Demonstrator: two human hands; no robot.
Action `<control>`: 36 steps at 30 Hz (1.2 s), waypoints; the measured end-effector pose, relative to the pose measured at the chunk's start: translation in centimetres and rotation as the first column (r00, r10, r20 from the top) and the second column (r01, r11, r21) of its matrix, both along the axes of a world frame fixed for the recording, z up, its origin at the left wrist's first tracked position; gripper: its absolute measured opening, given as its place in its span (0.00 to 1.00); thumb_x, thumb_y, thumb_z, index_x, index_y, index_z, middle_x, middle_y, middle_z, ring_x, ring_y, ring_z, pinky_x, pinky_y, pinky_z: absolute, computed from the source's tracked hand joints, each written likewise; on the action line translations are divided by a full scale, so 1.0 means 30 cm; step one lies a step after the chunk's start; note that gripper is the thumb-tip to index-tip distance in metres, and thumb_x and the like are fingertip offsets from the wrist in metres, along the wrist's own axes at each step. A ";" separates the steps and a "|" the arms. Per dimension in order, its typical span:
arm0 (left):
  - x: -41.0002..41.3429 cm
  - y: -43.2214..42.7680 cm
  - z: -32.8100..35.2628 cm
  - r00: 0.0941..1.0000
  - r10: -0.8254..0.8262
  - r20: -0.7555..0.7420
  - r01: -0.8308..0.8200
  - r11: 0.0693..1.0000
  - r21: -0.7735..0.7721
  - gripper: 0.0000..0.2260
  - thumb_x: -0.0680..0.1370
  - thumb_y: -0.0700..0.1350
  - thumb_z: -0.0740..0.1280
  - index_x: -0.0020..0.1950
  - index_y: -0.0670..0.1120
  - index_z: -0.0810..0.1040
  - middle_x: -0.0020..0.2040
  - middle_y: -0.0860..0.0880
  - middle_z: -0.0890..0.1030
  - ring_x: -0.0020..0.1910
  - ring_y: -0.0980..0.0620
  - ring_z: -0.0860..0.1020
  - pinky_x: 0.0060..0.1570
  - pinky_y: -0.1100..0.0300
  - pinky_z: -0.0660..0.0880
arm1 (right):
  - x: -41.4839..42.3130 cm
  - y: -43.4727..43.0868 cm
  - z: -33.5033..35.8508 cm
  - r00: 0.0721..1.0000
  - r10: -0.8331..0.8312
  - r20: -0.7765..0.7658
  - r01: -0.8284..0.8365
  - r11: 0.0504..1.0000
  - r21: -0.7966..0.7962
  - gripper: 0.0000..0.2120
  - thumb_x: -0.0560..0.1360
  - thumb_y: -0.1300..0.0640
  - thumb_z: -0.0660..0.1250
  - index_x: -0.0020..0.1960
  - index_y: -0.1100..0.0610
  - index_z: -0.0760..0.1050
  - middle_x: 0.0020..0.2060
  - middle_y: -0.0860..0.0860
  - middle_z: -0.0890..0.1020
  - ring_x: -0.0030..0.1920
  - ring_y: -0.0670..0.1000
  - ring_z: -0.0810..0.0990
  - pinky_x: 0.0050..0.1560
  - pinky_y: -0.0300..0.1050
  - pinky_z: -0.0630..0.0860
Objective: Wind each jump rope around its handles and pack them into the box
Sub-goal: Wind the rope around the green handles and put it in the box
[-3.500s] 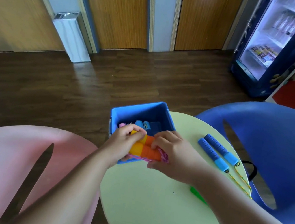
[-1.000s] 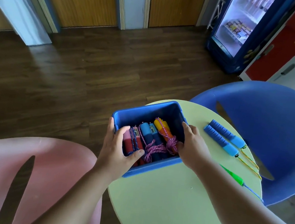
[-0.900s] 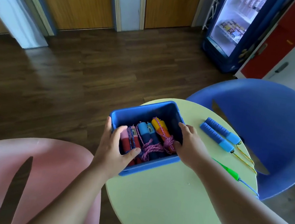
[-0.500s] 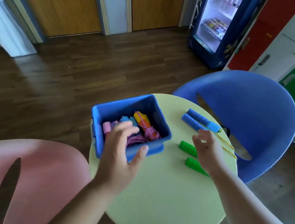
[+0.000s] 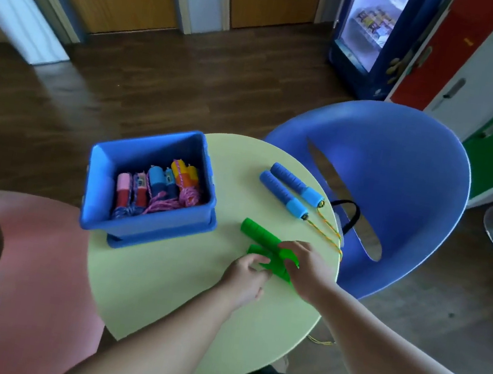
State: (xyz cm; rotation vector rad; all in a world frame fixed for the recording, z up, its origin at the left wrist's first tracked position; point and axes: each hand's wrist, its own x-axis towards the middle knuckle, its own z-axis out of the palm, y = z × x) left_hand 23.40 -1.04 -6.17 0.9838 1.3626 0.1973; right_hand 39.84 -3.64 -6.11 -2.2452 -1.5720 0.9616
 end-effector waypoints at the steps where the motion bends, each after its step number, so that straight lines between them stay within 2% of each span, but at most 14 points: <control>1: 0.026 -0.008 0.001 0.998 0.063 0.006 -0.063 0.998 -0.014 0.10 0.76 0.42 0.71 0.55 0.54 0.81 0.41 0.48 0.77 0.34 0.47 0.73 0.41 0.53 0.76 | 0.009 0.000 -0.011 0.999 0.026 -0.018 -0.026 1.000 0.003 0.19 0.79 0.62 0.66 0.68 0.47 0.78 0.65 0.52 0.78 0.66 0.57 0.76 0.63 0.43 0.69; 4: 0.080 -0.022 -0.036 0.977 0.213 -0.019 -0.213 0.977 0.004 0.14 0.70 0.43 0.75 0.51 0.58 0.83 0.40 0.50 0.81 0.33 0.49 0.77 0.46 0.53 0.82 | 0.027 -0.001 -0.036 0.996 0.046 -0.079 -0.045 0.999 0.009 0.17 0.80 0.61 0.66 0.64 0.45 0.79 0.59 0.51 0.81 0.58 0.55 0.79 0.52 0.43 0.71; 7: 0.109 -0.050 -0.057 0.970 0.232 -0.075 -0.224 0.969 0.100 0.20 0.62 0.49 0.79 0.47 0.68 0.82 0.50 0.52 0.84 0.48 0.50 0.85 0.54 0.50 0.83 | 0.037 -0.004 -0.056 0.984 0.024 -0.178 -0.023 1.000 0.005 0.15 0.79 0.60 0.68 0.60 0.43 0.79 0.55 0.49 0.82 0.52 0.53 0.79 0.48 0.44 0.72; 10: 0.120 -0.089 0.000 0.958 0.260 -0.122 -0.236 0.955 0.182 0.18 0.69 0.40 0.80 0.50 0.61 0.82 0.49 0.55 0.81 0.46 0.54 0.79 0.46 0.62 0.76 | 0.053 -0.004 -0.056 0.934 -0.032 -0.355 0.025 0.999 -0.025 0.15 0.79 0.62 0.68 0.55 0.42 0.80 0.50 0.50 0.83 0.43 0.53 0.82 0.46 0.49 0.82; 11: 0.116 -0.100 0.003 0.951 0.282 -0.130 -0.250 0.943 0.220 0.18 0.69 0.39 0.79 0.49 0.60 0.82 0.47 0.54 0.80 0.45 0.53 0.78 0.44 0.62 0.75 | 0.058 -0.006 -0.050 0.913 -0.041 -0.407 0.030 0.999 -0.032 0.15 0.79 0.63 0.68 0.56 0.43 0.80 0.48 0.52 0.83 0.39 0.52 0.81 0.42 0.46 0.82; 13: 0.088 -0.124 0.005 0.936 0.340 -0.087 -0.306 0.912 0.272 0.19 0.69 0.37 0.79 0.48 0.61 0.84 0.47 0.53 0.83 0.47 0.49 0.81 0.48 0.58 0.79 | 0.064 -0.012 -0.029 0.874 -0.049 -0.483 0.039 0.999 -0.029 0.15 0.79 0.64 0.68 0.56 0.45 0.81 0.46 0.55 0.83 0.35 0.50 0.79 0.36 0.39 0.78; 15: 0.058 -0.147 0.029 0.919 0.395 -0.003 -0.377 0.879 0.291 0.22 0.70 0.37 0.78 0.49 0.65 0.84 0.49 0.49 0.85 0.50 0.50 0.84 0.55 0.54 0.81 | 0.064 -0.017 0.006 0.814 -0.074 -0.576 0.068 0.997 -0.032 0.15 0.79 0.64 0.69 0.55 0.44 0.82 0.45 0.56 0.84 0.36 0.47 0.80 0.39 0.41 0.79; 17: 0.029 -0.169 0.062 0.886 0.458 0.073 -0.455 0.831 0.319 0.20 0.72 0.36 0.76 0.51 0.63 0.83 0.51 0.46 0.85 0.48 0.56 0.83 0.57 0.51 0.81 | 0.047 -0.020 0.053 0.742 -0.076 -0.666 0.069 0.997 -0.037 0.15 0.79 0.65 0.69 0.56 0.46 0.82 0.46 0.60 0.84 0.37 0.47 0.83 0.40 0.42 0.81; 18: 0.016 -0.177 0.083 0.865 0.482 0.137 -0.499 0.803 0.327 0.19 0.73 0.37 0.74 0.53 0.62 0.81 0.51 0.44 0.85 0.47 0.54 0.83 0.58 0.47 0.80 | 0.033 -0.022 0.084 0.712 -0.068 -0.699 0.064 0.997 -0.032 0.14 0.79 0.66 0.69 0.57 0.47 0.81 0.48 0.61 0.84 0.38 0.46 0.83 0.40 0.41 0.81; 21: -0.044 -0.181 0.148 0.810 0.511 0.289 -0.586 0.728 0.356 0.17 0.78 0.35 0.70 0.59 0.55 0.75 0.50 0.43 0.86 0.46 0.47 0.83 0.54 0.43 0.79 | -0.030 -0.028 0.189 0.630 -0.035 -0.776 0.057 0.998 0.001 0.13 0.80 0.66 0.69 0.59 0.51 0.80 0.47 0.61 0.85 0.38 0.47 0.84 0.40 0.40 0.81; 25: -0.156 -0.169 0.253 0.768 0.537 0.350 -0.640 0.628 0.442 0.12 0.81 0.40 0.69 0.55 0.57 0.73 0.52 0.46 0.86 0.45 0.48 0.81 0.48 0.46 0.76 | -0.140 -0.049 0.311 0.515 0.003 -0.857 0.060 0.997 0.039 0.12 0.80 0.66 0.69 0.60 0.54 0.79 0.46 0.60 0.86 0.42 0.57 0.86 0.45 0.48 0.83; 27: -0.218 -0.173 0.306 0.765 0.544 0.345 -0.641 0.585 0.497 0.08 0.80 0.45 0.70 0.51 0.59 0.75 0.48 0.51 0.84 0.44 0.52 0.79 0.47 0.49 0.74 | -0.209 -0.068 0.361 0.498 0.038 -0.866 0.065 0.995 0.081 0.11 0.79 0.67 0.69 0.59 0.54 0.79 0.48 0.61 0.85 0.45 0.61 0.87 0.48 0.52 0.84; 32: -0.366 -0.203 0.429 0.770 0.517 0.374 -0.621 0.474 0.624 0.04 0.82 0.42 0.70 0.49 0.49 0.78 0.37 0.59 0.81 0.38 0.60 0.77 0.40 0.67 0.72 | -0.369 -0.123 0.449 0.512 0.099 -0.853 0.080 0.984 0.161 0.11 0.79 0.67 0.70 0.57 0.54 0.78 0.48 0.63 0.84 0.47 0.65 0.87 0.51 0.59 0.85; 36: -0.456 -0.241 0.489 0.731 0.523 0.438 -0.676 0.466 0.571 0.04 0.80 0.46 0.73 0.47 0.51 0.80 0.35 0.56 0.82 0.35 0.57 0.76 0.40 0.58 0.71 | -0.475 -0.177 0.497 0.511 0.099 -0.854 0.111 0.977 0.180 0.11 0.78 0.68 0.70 0.57 0.56 0.77 0.47 0.63 0.84 0.45 0.63 0.87 0.50 0.56 0.85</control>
